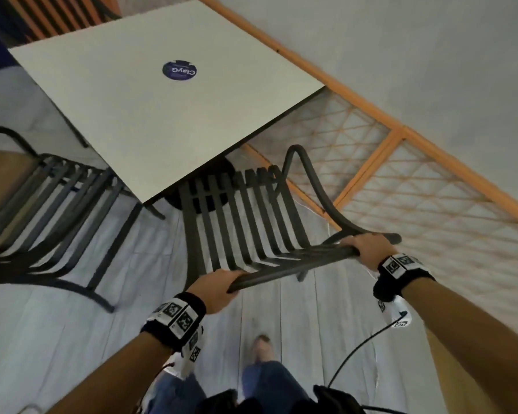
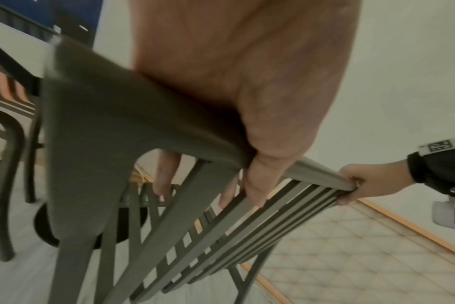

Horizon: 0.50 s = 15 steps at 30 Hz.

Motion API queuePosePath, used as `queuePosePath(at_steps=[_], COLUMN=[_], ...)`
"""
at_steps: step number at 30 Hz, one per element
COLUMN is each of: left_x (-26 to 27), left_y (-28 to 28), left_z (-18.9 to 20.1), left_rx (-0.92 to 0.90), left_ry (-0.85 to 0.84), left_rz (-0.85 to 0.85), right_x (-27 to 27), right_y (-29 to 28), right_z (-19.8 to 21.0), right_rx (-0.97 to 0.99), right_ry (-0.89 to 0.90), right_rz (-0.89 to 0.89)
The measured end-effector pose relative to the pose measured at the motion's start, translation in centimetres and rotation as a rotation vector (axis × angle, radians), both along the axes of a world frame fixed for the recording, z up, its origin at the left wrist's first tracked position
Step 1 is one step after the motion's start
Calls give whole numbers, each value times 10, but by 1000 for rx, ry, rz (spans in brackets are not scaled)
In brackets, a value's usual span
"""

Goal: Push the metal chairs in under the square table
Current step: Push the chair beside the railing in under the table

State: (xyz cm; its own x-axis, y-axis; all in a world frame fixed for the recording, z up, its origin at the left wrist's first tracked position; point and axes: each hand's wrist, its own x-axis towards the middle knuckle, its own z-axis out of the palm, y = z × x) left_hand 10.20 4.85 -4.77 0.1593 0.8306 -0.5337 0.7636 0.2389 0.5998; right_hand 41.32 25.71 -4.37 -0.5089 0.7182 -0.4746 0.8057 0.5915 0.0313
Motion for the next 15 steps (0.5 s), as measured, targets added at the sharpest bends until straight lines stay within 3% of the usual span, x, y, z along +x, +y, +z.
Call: queuePosePath(at_steps=[6, 10, 15], left_x=[46, 96, 114], left_y=[-23, -33, -13], left_z=[-3, -6, -15], left_rx=[12, 29, 49], left_ry=[0, -17, 52], left_rz=[76, 88, 116], right_x=[35, 59, 65], right_y=[11, 25, 60], right_z=[-1, 3, -8], right_rx=[30, 13, 58], right_ry=[-48, -82, -83], right_rz=[186, 199, 206])
